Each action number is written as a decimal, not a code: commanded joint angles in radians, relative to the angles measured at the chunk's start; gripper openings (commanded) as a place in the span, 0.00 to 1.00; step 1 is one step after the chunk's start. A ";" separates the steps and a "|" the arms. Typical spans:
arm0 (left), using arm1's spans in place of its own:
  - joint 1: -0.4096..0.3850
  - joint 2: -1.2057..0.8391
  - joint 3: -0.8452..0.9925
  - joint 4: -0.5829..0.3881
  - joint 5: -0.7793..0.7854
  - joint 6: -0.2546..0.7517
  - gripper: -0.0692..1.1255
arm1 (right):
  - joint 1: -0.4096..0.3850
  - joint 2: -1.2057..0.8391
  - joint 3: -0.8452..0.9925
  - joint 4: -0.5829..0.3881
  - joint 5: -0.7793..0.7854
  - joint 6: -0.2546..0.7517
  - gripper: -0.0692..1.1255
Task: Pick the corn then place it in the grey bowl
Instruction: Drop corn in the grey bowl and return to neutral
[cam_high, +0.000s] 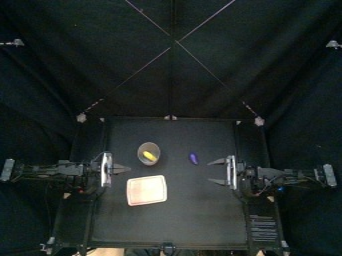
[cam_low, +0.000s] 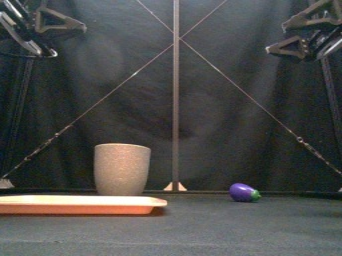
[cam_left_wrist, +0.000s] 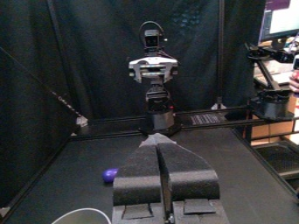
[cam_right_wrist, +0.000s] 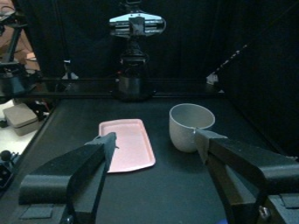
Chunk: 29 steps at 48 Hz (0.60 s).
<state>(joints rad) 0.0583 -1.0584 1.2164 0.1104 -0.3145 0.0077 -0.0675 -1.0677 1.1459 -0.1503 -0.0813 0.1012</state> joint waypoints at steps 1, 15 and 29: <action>0.003 0.002 -0.023 0.000 -0.009 -0.002 0.03 | -0.015 0.006 0.000 0.002 -0.008 0.000 0.91; 0.003 0.002 -0.017 -0.003 -0.011 -0.005 0.03 | -0.017 0.002 0.009 -0.003 -0.015 0.000 0.91; 0.011 0.002 -0.009 -0.058 -0.012 -0.005 0.03 | -0.028 0.002 0.044 -0.005 -0.025 0.000 0.91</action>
<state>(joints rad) 0.0629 -1.0584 1.2180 0.0690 -0.3175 0.0031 -0.0890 -1.0723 1.1919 -0.1534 -0.0920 0.1012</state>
